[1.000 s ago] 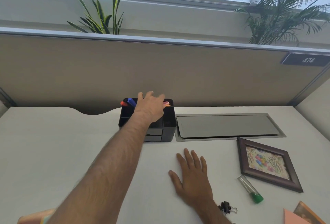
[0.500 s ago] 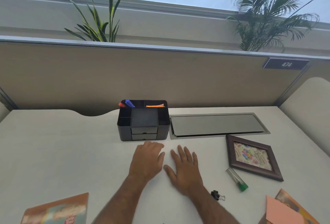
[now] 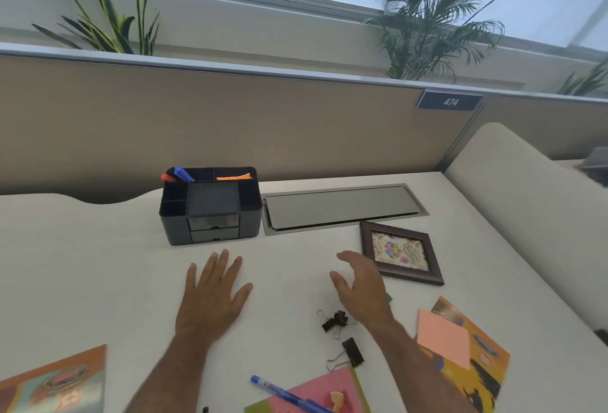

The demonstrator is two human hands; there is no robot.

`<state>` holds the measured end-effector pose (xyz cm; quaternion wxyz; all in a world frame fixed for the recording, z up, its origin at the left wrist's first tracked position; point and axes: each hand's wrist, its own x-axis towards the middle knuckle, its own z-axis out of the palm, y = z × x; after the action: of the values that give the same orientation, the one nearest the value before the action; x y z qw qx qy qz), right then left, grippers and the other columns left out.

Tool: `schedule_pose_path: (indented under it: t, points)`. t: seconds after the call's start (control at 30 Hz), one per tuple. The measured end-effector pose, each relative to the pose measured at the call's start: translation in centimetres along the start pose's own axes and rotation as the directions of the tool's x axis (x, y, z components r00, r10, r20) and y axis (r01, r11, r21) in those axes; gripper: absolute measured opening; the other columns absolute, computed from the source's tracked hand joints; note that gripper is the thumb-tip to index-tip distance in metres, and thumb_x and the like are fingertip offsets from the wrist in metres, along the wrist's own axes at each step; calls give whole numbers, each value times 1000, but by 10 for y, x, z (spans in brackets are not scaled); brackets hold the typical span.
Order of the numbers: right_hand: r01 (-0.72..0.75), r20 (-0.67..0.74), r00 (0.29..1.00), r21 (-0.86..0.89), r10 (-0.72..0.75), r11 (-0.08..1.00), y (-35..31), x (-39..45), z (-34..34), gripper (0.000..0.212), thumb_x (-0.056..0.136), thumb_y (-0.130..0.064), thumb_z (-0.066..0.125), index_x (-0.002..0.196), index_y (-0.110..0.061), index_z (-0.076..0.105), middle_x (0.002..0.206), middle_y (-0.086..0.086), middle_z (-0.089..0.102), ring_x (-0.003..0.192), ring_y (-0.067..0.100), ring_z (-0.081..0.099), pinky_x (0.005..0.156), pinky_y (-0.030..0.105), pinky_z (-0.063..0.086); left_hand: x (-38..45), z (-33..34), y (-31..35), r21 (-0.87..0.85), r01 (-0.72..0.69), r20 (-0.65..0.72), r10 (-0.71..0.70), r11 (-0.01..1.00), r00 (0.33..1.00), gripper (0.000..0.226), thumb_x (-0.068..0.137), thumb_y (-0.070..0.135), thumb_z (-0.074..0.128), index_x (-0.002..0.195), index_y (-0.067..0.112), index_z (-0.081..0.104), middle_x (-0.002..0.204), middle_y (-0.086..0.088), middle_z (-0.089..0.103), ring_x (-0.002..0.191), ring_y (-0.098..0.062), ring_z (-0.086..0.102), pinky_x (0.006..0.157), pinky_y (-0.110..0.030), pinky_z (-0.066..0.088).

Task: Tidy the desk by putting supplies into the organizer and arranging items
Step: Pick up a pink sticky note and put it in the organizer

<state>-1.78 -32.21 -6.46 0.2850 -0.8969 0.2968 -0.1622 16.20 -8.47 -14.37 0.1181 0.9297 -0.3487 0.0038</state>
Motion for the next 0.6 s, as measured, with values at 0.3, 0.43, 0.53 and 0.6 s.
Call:
schedule_pose_path:
  t: [0.3, 0.43, 0.53, 0.6]
  points:
    - [-400, 200, 864, -286, 463, 871, 109, -38, -110, 45, 72, -23, 81, 114, -25, 64, 111, -4, 60, 99, 13, 56, 82, 22, 39, -2, -3, 2, 14, 12, 29, -13, 1000, 1000, 74, 91, 66, 5, 150, 30, 33, 158, 0, 27, 147, -22, 23, 117, -52, 12]
    - [-340, 331, 801, -435, 499, 834, 123, -39, -123, 70, 61, -32, 84, 124, -32, 52, 115, -5, 44, 108, 14, 46, 83, 25, 38, -2, -5, 3, 16, 15, 33, -16, 1000, 999, 76, 91, 67, 3, 148, 29, 36, 157, -1, 30, 146, -22, 26, 116, -52, 14]
    - [-310, 349, 801, -452, 486, 836, 123, -33, -124, 76, 58, -34, 86, 125, -31, 49, 116, -4, 44, 108, 15, 46, 80, 24, 39, -2, -7, 4, 7, 22, 33, -22, 1000, 999, 75, 90, 67, 6, 150, 30, 33, 159, 1, 26, 147, -20, 21, 118, -51, 10]
    - [-311, 347, 805, -445, 482, 840, 124, -29, -124, 77, 54, -34, 87, 121, -31, 50, 113, -5, 47, 106, 15, 49, 78, 24, 42, -2, -8, 5, -3, 22, 28, -22, 1000, 999, 74, 89, 65, 7, 151, 31, 30, 160, 1, 23, 148, -19, 18, 118, -50, 8]
